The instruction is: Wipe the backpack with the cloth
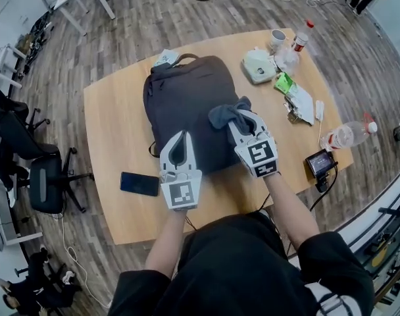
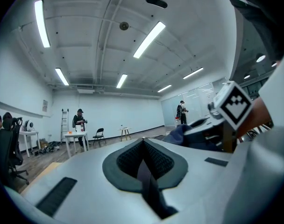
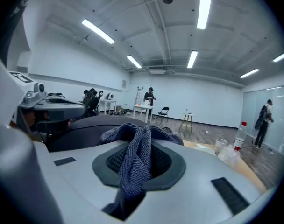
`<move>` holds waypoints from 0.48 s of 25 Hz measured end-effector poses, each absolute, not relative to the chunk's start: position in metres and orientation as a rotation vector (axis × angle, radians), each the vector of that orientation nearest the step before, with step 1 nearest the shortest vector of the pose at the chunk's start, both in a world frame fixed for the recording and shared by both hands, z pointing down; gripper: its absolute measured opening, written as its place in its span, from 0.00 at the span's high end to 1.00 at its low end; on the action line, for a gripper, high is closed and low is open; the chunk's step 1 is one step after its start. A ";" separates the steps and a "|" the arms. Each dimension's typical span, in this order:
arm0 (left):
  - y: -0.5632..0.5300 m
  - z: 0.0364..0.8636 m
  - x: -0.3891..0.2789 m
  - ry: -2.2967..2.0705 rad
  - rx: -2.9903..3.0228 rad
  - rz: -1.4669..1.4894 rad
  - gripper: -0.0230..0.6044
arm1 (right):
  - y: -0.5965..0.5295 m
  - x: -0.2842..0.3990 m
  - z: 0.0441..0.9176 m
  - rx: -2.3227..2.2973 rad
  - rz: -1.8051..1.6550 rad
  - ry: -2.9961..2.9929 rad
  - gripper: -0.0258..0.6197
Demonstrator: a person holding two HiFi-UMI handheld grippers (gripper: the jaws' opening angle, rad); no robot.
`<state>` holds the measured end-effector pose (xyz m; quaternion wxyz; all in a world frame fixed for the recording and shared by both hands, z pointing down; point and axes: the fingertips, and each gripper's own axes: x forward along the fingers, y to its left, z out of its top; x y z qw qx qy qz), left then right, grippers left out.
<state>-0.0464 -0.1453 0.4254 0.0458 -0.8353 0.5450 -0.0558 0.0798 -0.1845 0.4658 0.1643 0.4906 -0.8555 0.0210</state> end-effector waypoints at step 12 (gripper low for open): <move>-0.147 0.423 -0.043 1.591 -2.577 -0.136 0.94 | -0.399 0.048 0.504 0.932 0.362 -2.254 0.87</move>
